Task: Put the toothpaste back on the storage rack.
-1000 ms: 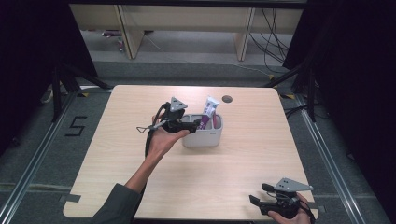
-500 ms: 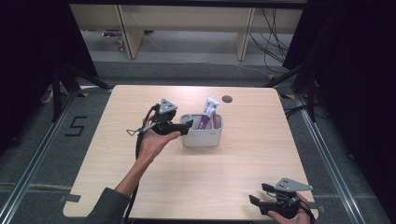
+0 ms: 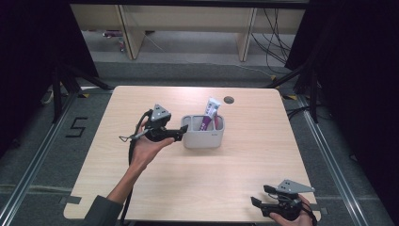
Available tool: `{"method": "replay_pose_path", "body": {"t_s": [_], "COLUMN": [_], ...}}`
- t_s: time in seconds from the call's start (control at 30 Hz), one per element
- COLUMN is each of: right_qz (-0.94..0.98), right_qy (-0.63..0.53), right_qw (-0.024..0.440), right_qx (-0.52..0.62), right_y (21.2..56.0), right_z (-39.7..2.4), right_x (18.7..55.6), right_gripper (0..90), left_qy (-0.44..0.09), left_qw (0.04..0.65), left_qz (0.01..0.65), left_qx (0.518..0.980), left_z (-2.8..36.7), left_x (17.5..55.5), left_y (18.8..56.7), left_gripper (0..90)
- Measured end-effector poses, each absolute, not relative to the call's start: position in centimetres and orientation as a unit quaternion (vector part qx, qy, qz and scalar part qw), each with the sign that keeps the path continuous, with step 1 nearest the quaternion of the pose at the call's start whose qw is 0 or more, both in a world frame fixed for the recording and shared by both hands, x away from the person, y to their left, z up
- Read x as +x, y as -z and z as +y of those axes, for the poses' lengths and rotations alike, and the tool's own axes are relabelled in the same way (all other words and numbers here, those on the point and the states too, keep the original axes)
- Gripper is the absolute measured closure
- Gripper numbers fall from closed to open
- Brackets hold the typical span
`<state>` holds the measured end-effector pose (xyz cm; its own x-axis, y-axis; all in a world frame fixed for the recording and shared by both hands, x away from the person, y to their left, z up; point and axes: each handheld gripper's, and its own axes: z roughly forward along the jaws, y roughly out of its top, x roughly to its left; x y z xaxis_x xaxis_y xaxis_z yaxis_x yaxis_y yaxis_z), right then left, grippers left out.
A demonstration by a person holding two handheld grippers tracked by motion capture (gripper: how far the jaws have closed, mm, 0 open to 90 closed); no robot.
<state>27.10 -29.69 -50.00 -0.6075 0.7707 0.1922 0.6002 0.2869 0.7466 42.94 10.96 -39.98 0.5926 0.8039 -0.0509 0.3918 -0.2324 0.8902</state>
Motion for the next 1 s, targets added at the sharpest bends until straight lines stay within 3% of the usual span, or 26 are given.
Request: {"method": "replay_pose_path", "body": {"t_s": [1.0], "right_qz": [0.797], "right_qy": [-0.413], "right_qw": [0.118], "right_qx": [0.425], "right_y": [50.1], "right_z": [-29.6], "right_x": [27.2], "right_gripper": [27.8], "left_qy": [-0.221], "left_qw": [0.478], "left_qz": [0.387], "left_qx": [0.757], "left_z": [15.7], "left_x": [39.6], "left_y": [41.8], "left_gripper": [21.5]}}
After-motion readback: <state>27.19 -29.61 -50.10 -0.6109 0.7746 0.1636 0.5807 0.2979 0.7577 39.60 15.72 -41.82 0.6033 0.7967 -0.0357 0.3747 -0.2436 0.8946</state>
